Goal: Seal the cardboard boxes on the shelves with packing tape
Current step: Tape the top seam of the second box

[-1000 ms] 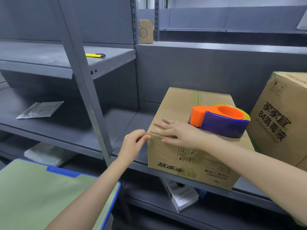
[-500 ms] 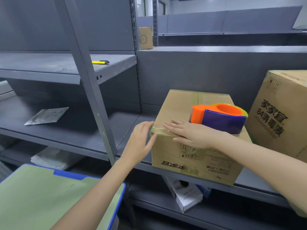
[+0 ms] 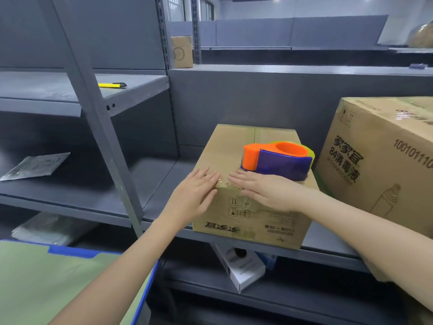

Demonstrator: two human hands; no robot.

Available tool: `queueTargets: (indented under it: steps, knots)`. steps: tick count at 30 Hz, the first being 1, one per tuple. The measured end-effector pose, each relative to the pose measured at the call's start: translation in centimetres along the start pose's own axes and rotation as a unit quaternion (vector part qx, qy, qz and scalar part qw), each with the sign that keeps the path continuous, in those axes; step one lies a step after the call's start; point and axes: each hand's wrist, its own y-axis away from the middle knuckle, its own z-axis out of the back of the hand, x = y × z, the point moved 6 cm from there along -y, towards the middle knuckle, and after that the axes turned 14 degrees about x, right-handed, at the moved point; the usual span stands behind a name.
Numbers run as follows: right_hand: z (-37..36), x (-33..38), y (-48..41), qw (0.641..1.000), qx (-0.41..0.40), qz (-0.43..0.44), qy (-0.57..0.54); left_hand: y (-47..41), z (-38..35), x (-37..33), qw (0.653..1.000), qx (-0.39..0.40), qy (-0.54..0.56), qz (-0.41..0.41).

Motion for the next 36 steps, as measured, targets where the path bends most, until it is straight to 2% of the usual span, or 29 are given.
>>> queueTargets:
  steps: [4,8,10,12,15,18,23,27,31,36]
  knots:
    - [-0.9,-2.7,3.6,0.999,0.018,-0.041,-0.023,-2.7,-0.6,-4.6,0.997,0.016,0.021,-0.076]
    - [-1.4,-2.7,4.4,0.999,-0.002,-0.032,-0.008,-3.5,-1.0,-5.4,0.996,-0.02,0.078,-0.043]
    - [-1.3,-2.5,4.3,0.999,-0.015,-0.032,-0.006,-3.3,-1.0,-5.3,0.996,-0.034,0.059,-0.049]
    - [-1.3,-2.8,5.0,0.998,-0.022,-0.032,-0.053,-3.4,-1.0,-5.5,0.996,-0.041,0.036,-0.065]
    - [-0.8,-4.6,8.0,0.983,-0.083,-0.055,-0.156,-3.7,-1.1,-6.3,0.995,-0.032,0.03,-0.088]
    - [-0.8,-6.7,11.1,0.98,-0.109,-0.088,-0.143,-5.0,-1.3,-9.2,0.99,-0.015,0.033,-0.136]
    - [-1.9,-7.8,13.0,0.983,-0.085,-0.096,-0.133,-7.6,-1.8,-13.8,0.982,0.007,0.05,-0.18]
    - [-2.7,-7.9,12.9,0.98,-0.084,-0.079,-0.16,-8.0,-2.4,-14.3,0.983,0.012,0.098,-0.154]
    - [-3.0,-8.6,12.8,0.978,-0.086,-0.067,-0.177,-8.5,-2.6,-14.8,0.985,0.01,0.089,-0.148]
    - [-3.2,-9.1,12.7,0.978,-0.102,-0.055,-0.171,-9.5,-3.3,-15.1,0.988,0.025,0.123,-0.085]
